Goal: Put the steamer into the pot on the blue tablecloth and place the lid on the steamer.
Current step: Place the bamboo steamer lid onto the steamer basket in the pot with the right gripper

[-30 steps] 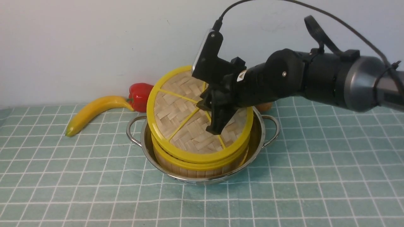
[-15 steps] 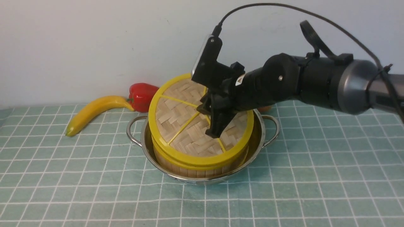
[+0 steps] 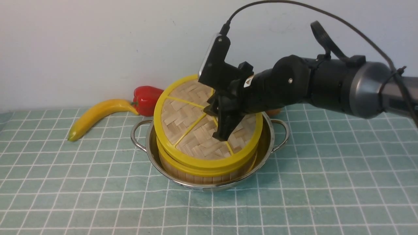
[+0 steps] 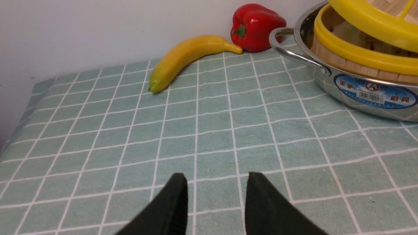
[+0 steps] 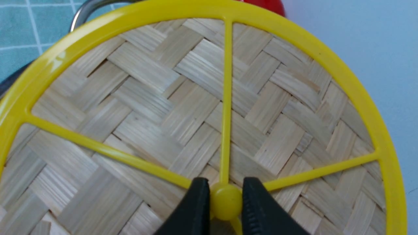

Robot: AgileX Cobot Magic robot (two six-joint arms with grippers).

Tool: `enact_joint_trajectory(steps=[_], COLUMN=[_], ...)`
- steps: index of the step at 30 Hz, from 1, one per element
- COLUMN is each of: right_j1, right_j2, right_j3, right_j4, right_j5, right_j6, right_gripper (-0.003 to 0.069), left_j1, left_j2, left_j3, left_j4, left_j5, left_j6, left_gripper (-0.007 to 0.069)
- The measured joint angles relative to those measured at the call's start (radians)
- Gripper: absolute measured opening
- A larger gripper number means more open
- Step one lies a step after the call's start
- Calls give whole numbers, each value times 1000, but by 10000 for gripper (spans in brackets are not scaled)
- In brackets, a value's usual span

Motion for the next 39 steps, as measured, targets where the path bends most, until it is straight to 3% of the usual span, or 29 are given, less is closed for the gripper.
enact_joint_trajectory(steps=[39], right_j1=[0], right_j2=[68], right_j3=[0], right_j4=[7], right_j5=[-61], right_j6=[-24], right_gripper=[136], left_j1=[0], left_j2=[0], left_j3=[0], left_j4=[0], left_j5=[0], left_j6=[0], left_gripper=[243])
